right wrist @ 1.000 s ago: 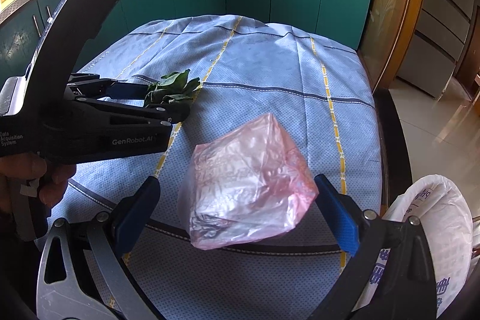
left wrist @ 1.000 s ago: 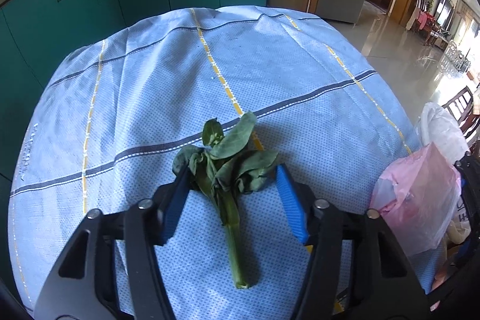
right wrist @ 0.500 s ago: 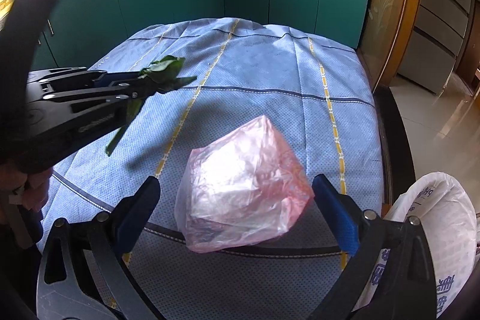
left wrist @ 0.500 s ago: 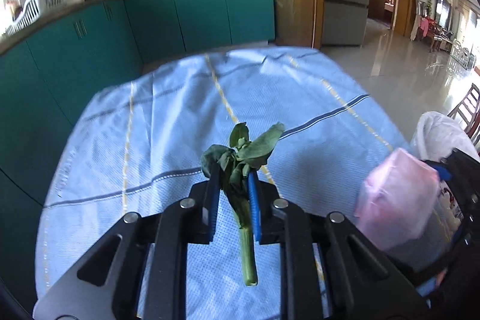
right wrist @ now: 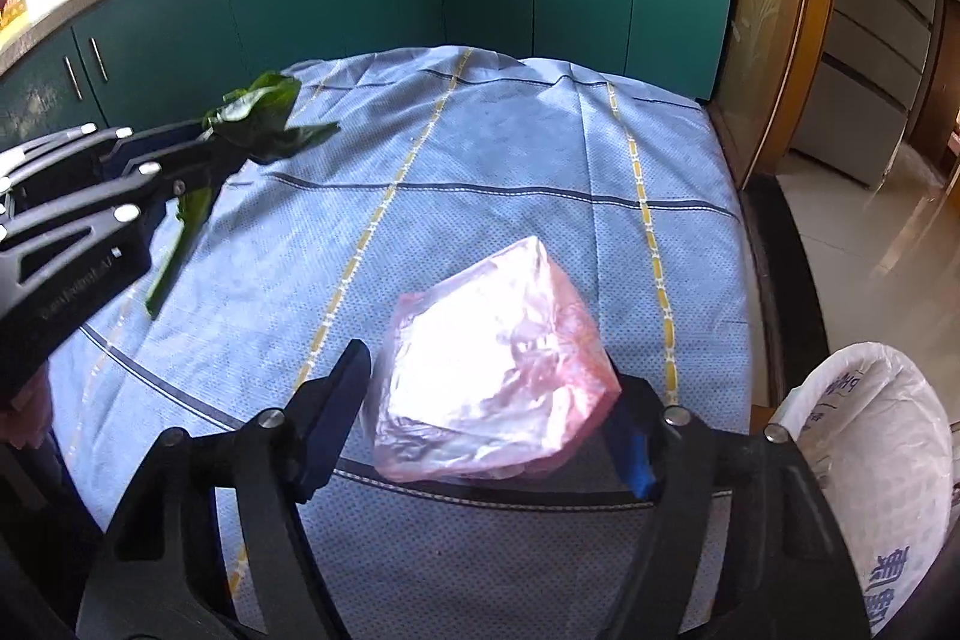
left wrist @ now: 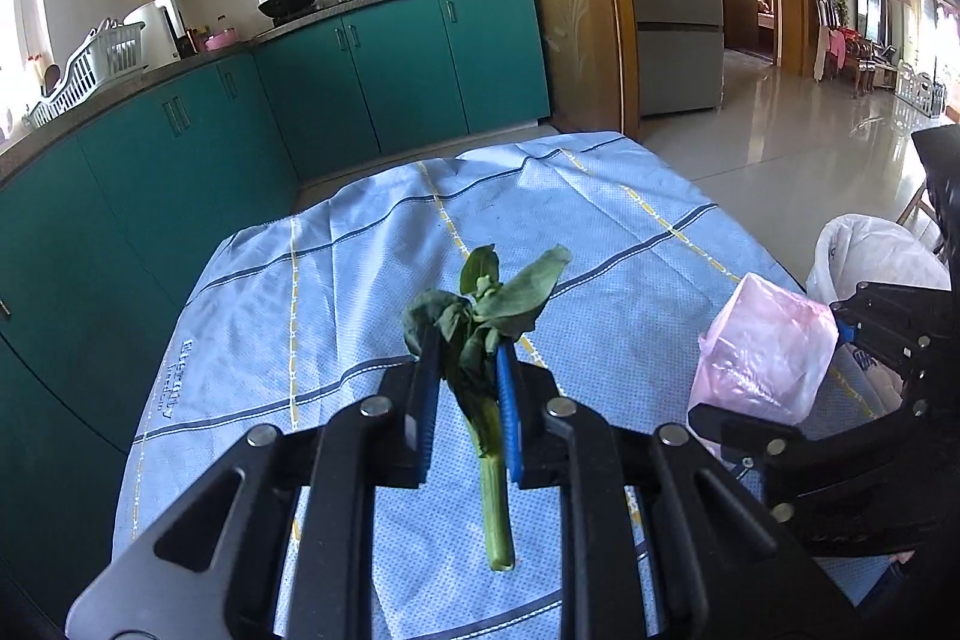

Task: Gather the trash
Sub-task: 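Close the right tool on the pink bag while the left tool holds the stalk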

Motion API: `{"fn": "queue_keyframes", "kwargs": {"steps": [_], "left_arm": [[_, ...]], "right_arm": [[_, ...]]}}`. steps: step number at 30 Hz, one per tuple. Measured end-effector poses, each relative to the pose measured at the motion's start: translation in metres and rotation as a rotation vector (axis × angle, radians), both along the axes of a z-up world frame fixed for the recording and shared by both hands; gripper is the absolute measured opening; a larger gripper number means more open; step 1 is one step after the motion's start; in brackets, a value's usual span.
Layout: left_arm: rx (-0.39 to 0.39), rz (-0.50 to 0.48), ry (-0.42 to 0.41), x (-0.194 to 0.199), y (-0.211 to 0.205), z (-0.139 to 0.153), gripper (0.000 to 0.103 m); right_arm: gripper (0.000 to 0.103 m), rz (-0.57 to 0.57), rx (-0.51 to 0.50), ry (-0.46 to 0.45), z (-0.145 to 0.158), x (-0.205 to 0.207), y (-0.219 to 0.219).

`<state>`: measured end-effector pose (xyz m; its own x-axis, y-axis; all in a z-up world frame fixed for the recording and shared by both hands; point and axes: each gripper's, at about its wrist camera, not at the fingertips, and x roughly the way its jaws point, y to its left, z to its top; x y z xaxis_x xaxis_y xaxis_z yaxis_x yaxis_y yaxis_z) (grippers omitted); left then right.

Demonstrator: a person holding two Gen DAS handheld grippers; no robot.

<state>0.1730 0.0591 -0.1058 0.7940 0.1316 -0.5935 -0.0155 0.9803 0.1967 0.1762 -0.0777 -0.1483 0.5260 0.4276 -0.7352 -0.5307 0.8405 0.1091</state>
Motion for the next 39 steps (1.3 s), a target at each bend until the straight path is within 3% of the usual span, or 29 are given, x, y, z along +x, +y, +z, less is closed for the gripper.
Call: {"fn": "queue_keyframes", "kwargs": {"steps": [5, 7, 10, 13, 20, 26, 33, 39], "left_arm": [[-0.006, 0.007, 0.000, 0.000, 0.002, 0.001, 0.019], [-0.007, 0.011, 0.002, 0.000, 0.003, 0.000, 0.019], [-0.008, 0.013, 0.005, 0.000, 0.004, 0.000, 0.019], [-0.009, 0.014, 0.005, 0.000, 0.004, -0.001, 0.019], [-0.014, 0.023, 0.014, 0.000, 0.009, -0.002, 0.019], [-0.021, 0.033, 0.019, 0.001, 0.011, -0.003, 0.019], [-0.027, 0.038, 0.022, 0.002, 0.013, -0.003, 0.019], [-0.035, 0.033, 0.016, 0.000, 0.013, -0.003, 0.019]], "right_arm": [[0.068, 0.068, 0.209, 0.146, 0.000, 0.006, -0.010], [0.068, 0.074, 0.246, 0.190, -0.003, 0.009, -0.012], [0.072, -0.011, 0.177, 0.158, -0.005, 0.013, -0.016], [0.090, -0.089, 0.122, 0.099, 0.000, 0.013, -0.023], [0.095, -0.200, -0.001, -0.075, 0.013, 0.010, -0.032], [0.099, -0.157, 0.003, -0.114, 0.018, 0.002, -0.033], [0.099, -0.075, -0.197, -0.182, 0.004, -0.011, 0.004], [0.097, -0.047, -0.229, -0.165, -0.006, -0.012, 0.011]]}}
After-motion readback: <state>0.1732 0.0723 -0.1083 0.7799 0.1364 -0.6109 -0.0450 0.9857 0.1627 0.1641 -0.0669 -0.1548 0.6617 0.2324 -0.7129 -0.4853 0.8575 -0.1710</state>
